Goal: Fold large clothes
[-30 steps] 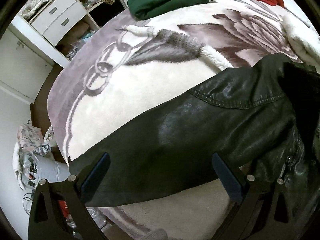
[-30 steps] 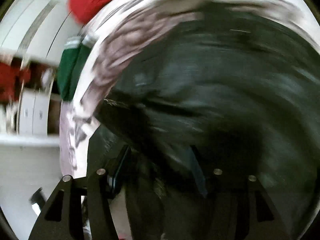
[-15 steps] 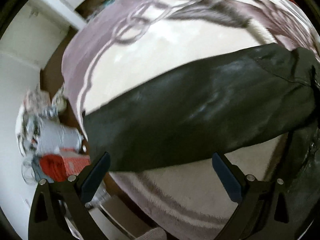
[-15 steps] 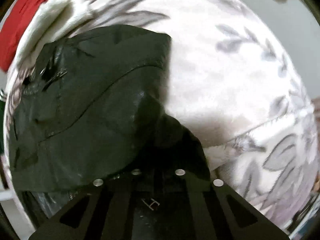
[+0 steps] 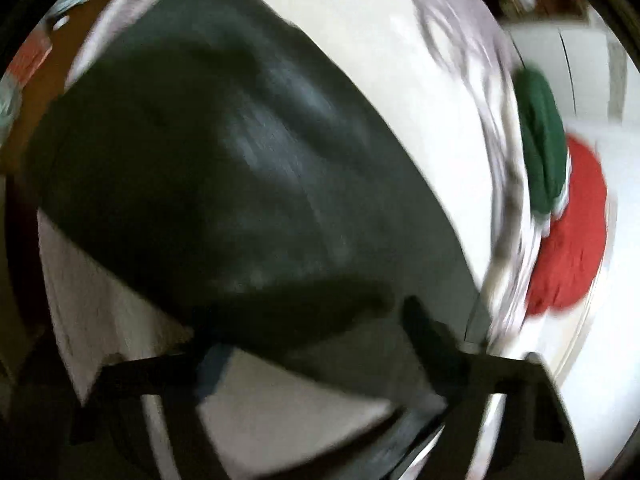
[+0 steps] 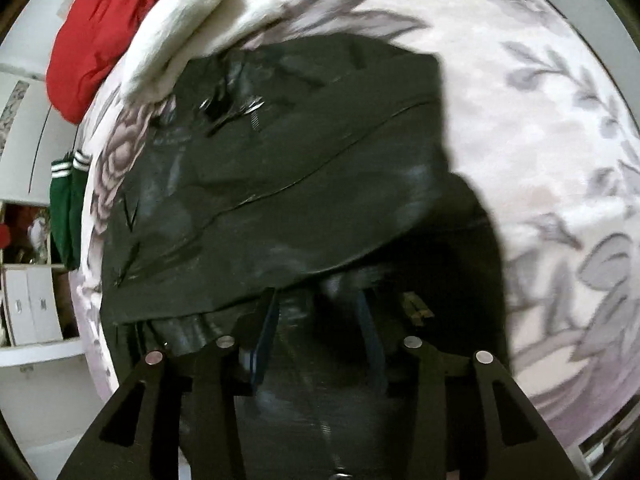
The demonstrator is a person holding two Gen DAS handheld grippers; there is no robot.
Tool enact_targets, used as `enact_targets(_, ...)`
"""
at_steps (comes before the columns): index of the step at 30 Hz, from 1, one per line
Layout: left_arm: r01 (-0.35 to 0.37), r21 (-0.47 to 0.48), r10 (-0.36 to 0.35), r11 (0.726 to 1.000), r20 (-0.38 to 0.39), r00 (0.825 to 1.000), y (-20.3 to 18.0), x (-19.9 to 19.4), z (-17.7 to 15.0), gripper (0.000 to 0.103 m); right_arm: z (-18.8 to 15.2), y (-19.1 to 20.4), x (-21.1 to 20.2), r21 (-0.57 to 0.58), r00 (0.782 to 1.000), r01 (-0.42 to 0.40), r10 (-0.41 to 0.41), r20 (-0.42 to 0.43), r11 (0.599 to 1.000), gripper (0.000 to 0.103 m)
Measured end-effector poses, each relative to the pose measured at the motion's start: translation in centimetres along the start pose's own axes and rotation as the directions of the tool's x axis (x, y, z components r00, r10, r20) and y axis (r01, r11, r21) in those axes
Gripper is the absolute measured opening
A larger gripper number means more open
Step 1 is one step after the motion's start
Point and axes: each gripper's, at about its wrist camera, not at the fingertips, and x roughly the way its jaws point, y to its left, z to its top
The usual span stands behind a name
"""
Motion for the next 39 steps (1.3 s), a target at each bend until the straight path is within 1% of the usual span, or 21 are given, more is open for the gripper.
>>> enact_targets(2, -0.007, -0.010, 0.007, 1.000, 0.058, 0.998, -0.2, -0.5, 0.6, 0.027, 0.6, 2.6, 1.1, -0.015, 1.000, -0.008, 0.008, -0.013, 1.000, 0.043)
enact_targets(3, 0.000, 0.029, -0.002, 1.000, 0.089, 0.996, -0.9, -1.0, 0.8, 0.007, 1.0, 3.9, 1.6, -0.029, 1.000, -0.009, 0.009, -0.012, 1.000, 0.043)
enact_targets(6, 0.003, 0.144, -0.025, 0.990, 0.153, 0.988, -3.8, -2.1, 1.0, 0.006, 1.2, 7.8, 2.1, -0.089, 1.000, -0.016, 0.015, -0.010, 0.996, 0.043)
enact_targets(9, 0.052, 0.234, -0.098, 0.971, 0.190, 0.977, -7.0, -3.4, 2.1, 0.005, 0.9, 11.5, 3.4, -0.156, 1.000, -0.025, 0.023, -0.016, 0.987, 0.043)
enact_targets(11, 0.101, 0.277, -0.158, 0.956, 0.191, 0.969, -8.8, -4.0, 3.2, 0.005, 0.4, 13.4, 3.7, -0.192, 0.999, -0.034, 0.032, -0.013, 0.981, 0.043)
enact_targets(13, 0.115, 0.295, -0.171, 0.949, 0.172, 0.970, -9.4, -3.4, 4.1, 0.005, 0.0, 15.3, 4.1, -0.217, 0.999, -0.050, 0.049, -0.009, 0.975, 0.043)
enact_targets(17, 0.058, 0.288, -0.088, 0.956, 0.092, 0.992, -6.1, 0.3, 5.8, 0.006, -0.2, 19.0, 5.9, -0.251, 0.998, -0.070, 0.068, -0.015, 0.965, 0.043)
enact_targets(18, 0.068, 0.263, -0.085, 0.962, 0.052, 0.995, -4.8, 1.1, 6.0, 0.012, -0.3, 20.0, 6.7, -0.258, 0.997, -0.074, 0.071, -0.024, 0.963, 0.043)
enact_targets(20, 0.175, 0.190, -0.176, 0.966, -0.013, 0.984, -2.6, 2.0, 6.4, 0.016, -0.5, 21.5, 8.5, -0.283, 0.998, -0.059, 0.046, -0.053, 0.957, 0.043)
enact_targets(21, 0.202, 0.180, -0.201, 0.963, -0.022, 0.979, -2.4, 1.8, 6.4, 0.021, -0.8, 22.2, 9.5, -0.296, 0.997, -0.035, 0.015, -0.070, 0.954, 0.045)
enact_targets(23, 0.279, 0.147, -0.277, 0.949, -0.038, 0.960, -2.3, 2.0, 6.7, 0.041, -1.2, 23.1, 11.5, -0.327, 0.995, 0.035, -0.065, -0.081, 0.944, 0.046)
enact_targets(24, 0.301, 0.128, -0.299, 0.945, -0.034, 0.954, -2.5, 2.0, 6.7, 0.055, -1.2, 23.3, 11.8, -0.330, 0.994, 0.047, -0.076, -0.075, 0.943, 0.048)
enact_targets(25, 0.313, 0.110, -0.312, 0.943, -0.028, 0.950, -2.8, 2.2, 6.6, 0.063, -1.2, 23.5, 11.9, -0.323, 0.995, 0.048, -0.075, -0.072, 0.945, 0.050)
enact_targets(29, 0.244, 0.120, -0.250, 0.962, 0.034, 0.968, -5.6, 2.7, 6.7, 0.064, -1.0, 23.4, 10.9, -0.286, 0.995, 0.037, -0.061, -0.074, 0.958, 0.050)
enact_targets(30, 0.230, 0.134, -0.238, 0.964, 0.049, 0.970, -6.1, 2.8, 6.5, 0.063, -1.0, 23.4, 10.6, -0.280, 0.995, 0.052, -0.075, -0.070, 0.959, 0.054)
enact_targets(31, 0.221, 0.155, -0.234, 0.963, 0.069, 0.970, -6.7, 2.8, 6.5, 0.053, -0.9, 23.4, 10.2, -0.279, 0.992, 0.090, -0.110, -0.057, 0.956, 0.060)
enact_targets(32, 0.197, 0.192, -0.217, 0.961, 0.093, 0.972, -7.5, 2.5, 6.4, 0.042, -0.9, 23.4, 9.8, -0.278, 0.986, 0.147, -0.162, -0.032, 0.949, 0.062)
enact_targets(33, 0.150, 0.228, -0.180, 0.962, 0.118, 0.977, -8.5, 2.6, 6.3, 0.014, -0.8, 23.5, 9.4, -0.280, 0.977, 0.201, -0.212, -0.008, 0.939, 0.065)
enact_targets(34, 0.114, 0.275, -0.158, 0.955, 0.142, 0.977, -9.4, 2.3, 6.1, 0.008, -0.9, 23.6, 9.0, -0.289, 0.959, 0.276, -0.282, 0.022, 0.917, 0.069)
enact_targets(37, 0.035, 0.367, -0.120, 0.929, 0.210, 0.970, -11.6, 1.6, 5.5, 0.006, -1.1, 23.8, 8.6, -0.323, 0.905, 0.421, -0.416, 0.087, 0.847, 0.077)
enact_targets(39, -0.010, 0.427, -0.107, 0.904, 0.249, 0.963, -13.2, 0.9, 4.6, 0.006, -1.3, 23.9, 8.9, -0.359, 0.851, 0.521, -0.503, 0.151, 0.774, 0.077)
